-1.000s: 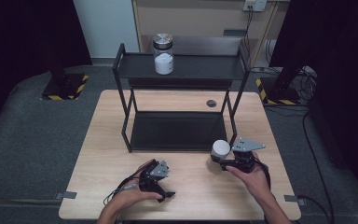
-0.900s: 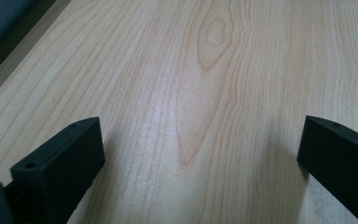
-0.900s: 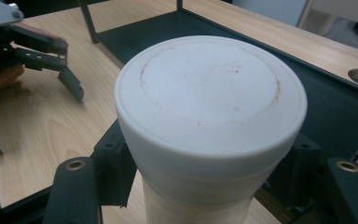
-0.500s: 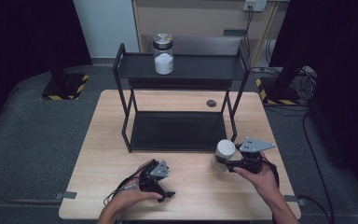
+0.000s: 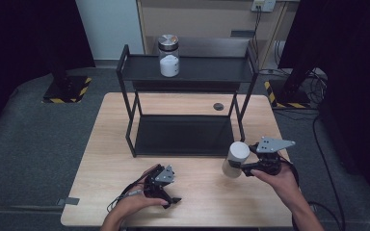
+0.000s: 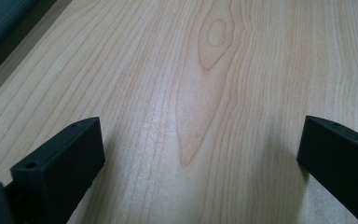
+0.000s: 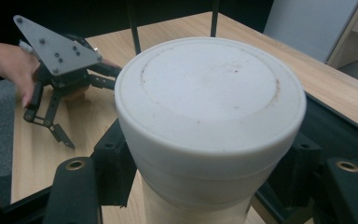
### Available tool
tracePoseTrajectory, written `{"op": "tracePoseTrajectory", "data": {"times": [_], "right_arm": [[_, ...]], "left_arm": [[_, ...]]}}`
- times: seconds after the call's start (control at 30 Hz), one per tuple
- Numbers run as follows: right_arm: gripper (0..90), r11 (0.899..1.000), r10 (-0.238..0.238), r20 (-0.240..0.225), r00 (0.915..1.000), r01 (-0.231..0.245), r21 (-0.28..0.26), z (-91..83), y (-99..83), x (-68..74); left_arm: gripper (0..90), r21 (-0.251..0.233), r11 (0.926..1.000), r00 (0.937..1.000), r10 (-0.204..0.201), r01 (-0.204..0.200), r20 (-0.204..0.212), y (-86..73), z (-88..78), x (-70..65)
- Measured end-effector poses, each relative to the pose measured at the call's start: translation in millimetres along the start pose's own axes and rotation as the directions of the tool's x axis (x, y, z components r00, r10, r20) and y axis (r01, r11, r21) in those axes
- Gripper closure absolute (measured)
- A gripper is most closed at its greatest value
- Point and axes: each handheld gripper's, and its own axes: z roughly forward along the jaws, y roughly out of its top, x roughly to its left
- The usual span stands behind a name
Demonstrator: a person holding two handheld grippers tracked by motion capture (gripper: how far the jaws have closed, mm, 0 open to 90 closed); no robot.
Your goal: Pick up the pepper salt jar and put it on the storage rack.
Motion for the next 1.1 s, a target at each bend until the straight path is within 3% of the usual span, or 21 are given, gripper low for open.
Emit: {"op": "tracePoseTrajectory", "data": {"times": [0.53, 1.1], "right_arm": [[36.0, 0.999, -0.014, -0.031, 0.9994, 0.013, -0.046, -18.7, 40.4, -10.1], [36.0, 0.993, -0.01, -0.05, 0.9987, 0.004, -0.12, -18.1, 74.5, -13.5]], "left_arm": [[0.0, 0.003, 1.0, 1.0, 0.002, -0.002, -0.001, 0.5, -0.2, -0.1], [0.0, 0.004, 1.0, 1.0, 0.002, -0.002, -0.002, 0.6, -0.3, -0.2]]}}
